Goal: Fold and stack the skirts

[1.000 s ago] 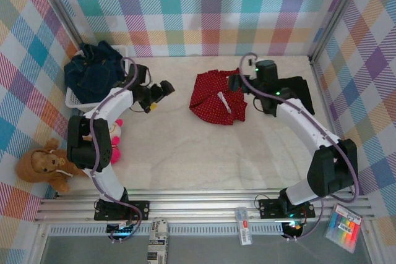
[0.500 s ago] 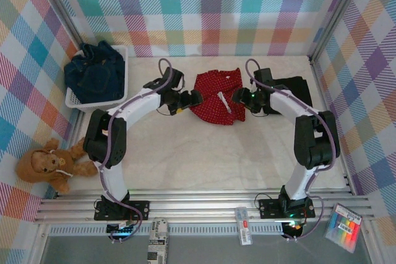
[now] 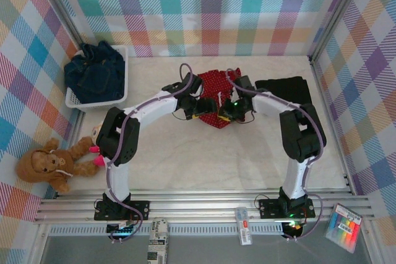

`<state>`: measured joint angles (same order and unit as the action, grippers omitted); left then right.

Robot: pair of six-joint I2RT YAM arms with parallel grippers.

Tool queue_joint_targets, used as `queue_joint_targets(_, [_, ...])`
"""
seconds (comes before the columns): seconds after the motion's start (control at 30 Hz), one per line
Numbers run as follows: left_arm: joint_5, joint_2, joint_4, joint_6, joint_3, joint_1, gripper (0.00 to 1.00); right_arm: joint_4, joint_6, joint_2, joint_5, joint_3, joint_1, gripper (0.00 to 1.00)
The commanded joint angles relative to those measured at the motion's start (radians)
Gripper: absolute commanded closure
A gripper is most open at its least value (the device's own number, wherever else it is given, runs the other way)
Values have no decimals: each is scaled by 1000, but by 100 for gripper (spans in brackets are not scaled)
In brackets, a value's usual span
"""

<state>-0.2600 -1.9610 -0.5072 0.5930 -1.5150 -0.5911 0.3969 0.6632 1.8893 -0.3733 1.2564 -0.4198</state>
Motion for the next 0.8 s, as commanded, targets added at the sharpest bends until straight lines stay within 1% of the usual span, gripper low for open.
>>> queue_joint_targets(0.0, [90,97,-76,56,81,16,19,-142,171,-50,-57,-25,-125,82])
queue_joint_targets(0.07, [105,168,-44,108,164,37,18,-193,232,-59,-33,-39,-173,77])
queue_joint_targets(0.13, [108,230,-25,149,232,57,18,-263,287,-102,9,-98,-185,71])
queue_joint_targets(0.17, [95,248,-22,148,250,62,18,-292,303,-136,46,-136,-182,65])
queue_joint_targets(0.2, [84,250,-40,140,249,63,18,-282,299,-171,99,-163,-177,61])
queue_joint_targets(0.23, [72,244,-59,132,242,62,19,-252,285,-199,150,-175,-170,59])
queue_joint_targets(0.3, [13,220,-70,113,232,57,20,-169,256,-239,250,-189,-149,53])
queue_joint_targets(0.33, [-11,207,-70,110,227,52,21,-144,245,-247,265,-190,-132,51])
queue_joint_targets(0.4, [-63,169,-64,107,210,42,24,-110,227,-249,270,-186,-96,44])
queue_joint_targets(0.43, [-92,153,-56,110,203,39,25,-103,216,-250,271,-183,-85,39])
queue_joint_targets(0.47, [-119,136,-42,117,192,37,25,-91,204,-253,283,-177,-72,28])
queue_joint_targets(0.53, [-175,110,2,140,174,30,26,-73,190,-260,315,-170,-55,18])
queue_joint_targets(0.57, [-199,99,28,154,161,22,26,-68,190,-270,341,-170,-46,12])
queue_joint_targets(0.6, [-211,85,44,159,144,12,26,-67,189,-280,363,-175,-38,2])
queue_joint_targets(0.67, [-205,59,34,157,103,-15,26,-69,192,-300,393,-188,-20,1])
queue_joint_targets(0.77, [-164,2,-23,154,26,-54,27,-72,198,-328,412,-211,15,1])
